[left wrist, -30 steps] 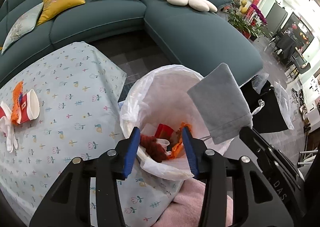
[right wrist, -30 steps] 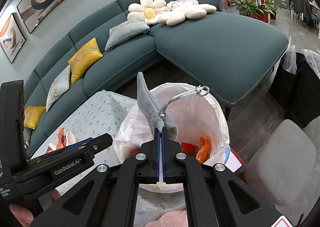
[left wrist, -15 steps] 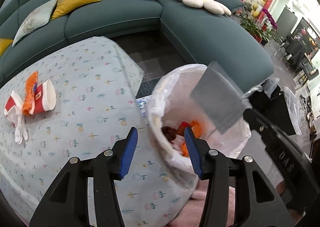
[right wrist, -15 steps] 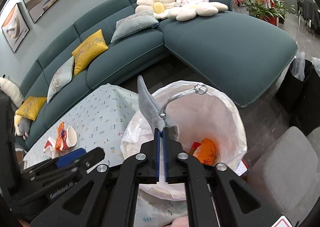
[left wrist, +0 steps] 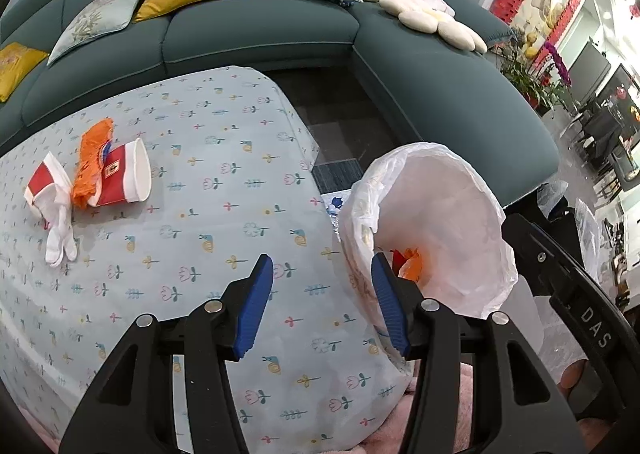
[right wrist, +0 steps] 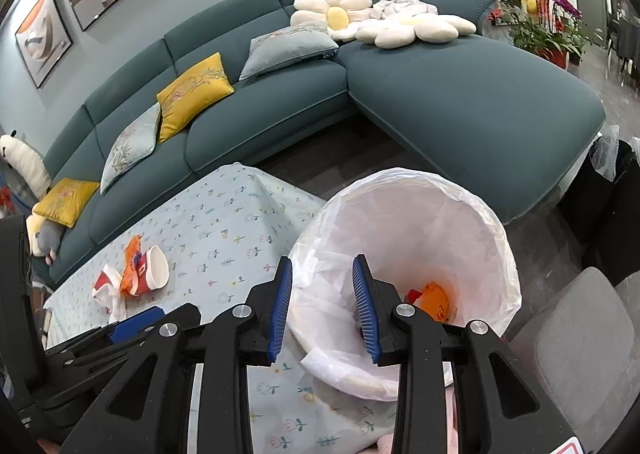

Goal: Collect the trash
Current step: 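Open both tools to drop the scrunchie and pouch into the bin, then move both open tools back over the remaining cups and bag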

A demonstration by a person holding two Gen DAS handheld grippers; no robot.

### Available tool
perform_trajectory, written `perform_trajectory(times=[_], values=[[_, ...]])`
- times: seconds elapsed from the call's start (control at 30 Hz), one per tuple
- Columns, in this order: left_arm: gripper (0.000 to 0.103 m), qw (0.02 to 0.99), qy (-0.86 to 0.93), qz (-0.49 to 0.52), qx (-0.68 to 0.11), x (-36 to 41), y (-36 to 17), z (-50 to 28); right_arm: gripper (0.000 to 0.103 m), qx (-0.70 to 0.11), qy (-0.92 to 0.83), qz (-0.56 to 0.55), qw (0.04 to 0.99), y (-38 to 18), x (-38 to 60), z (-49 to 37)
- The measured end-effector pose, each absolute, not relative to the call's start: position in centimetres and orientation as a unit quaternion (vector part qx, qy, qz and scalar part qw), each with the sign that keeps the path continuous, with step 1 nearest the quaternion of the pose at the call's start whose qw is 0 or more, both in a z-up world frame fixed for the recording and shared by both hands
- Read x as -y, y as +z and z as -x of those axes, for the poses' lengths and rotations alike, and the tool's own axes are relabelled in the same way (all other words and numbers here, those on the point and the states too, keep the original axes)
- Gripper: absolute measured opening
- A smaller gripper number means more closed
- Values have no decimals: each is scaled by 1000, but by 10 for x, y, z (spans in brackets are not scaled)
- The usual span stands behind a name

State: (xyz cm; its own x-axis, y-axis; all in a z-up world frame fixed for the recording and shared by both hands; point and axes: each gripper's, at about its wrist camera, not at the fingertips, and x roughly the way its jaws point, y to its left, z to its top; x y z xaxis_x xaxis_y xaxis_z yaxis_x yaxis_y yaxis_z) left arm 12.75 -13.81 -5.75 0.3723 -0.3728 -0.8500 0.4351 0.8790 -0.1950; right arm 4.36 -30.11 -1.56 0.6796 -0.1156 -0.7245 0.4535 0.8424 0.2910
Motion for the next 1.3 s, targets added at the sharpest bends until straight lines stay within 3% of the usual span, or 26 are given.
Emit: perform_trajectory(times=[0.43, 1.3], values=[[61, 842, -194, -1, -503, 68, -58, -135, 40, -380, -120, -202, 895, -5, 241, -62], [63, 840, -89, 93, -528, -101, -93, -176, 52, -435, -25, -127, 891, -19, 89, -126]])
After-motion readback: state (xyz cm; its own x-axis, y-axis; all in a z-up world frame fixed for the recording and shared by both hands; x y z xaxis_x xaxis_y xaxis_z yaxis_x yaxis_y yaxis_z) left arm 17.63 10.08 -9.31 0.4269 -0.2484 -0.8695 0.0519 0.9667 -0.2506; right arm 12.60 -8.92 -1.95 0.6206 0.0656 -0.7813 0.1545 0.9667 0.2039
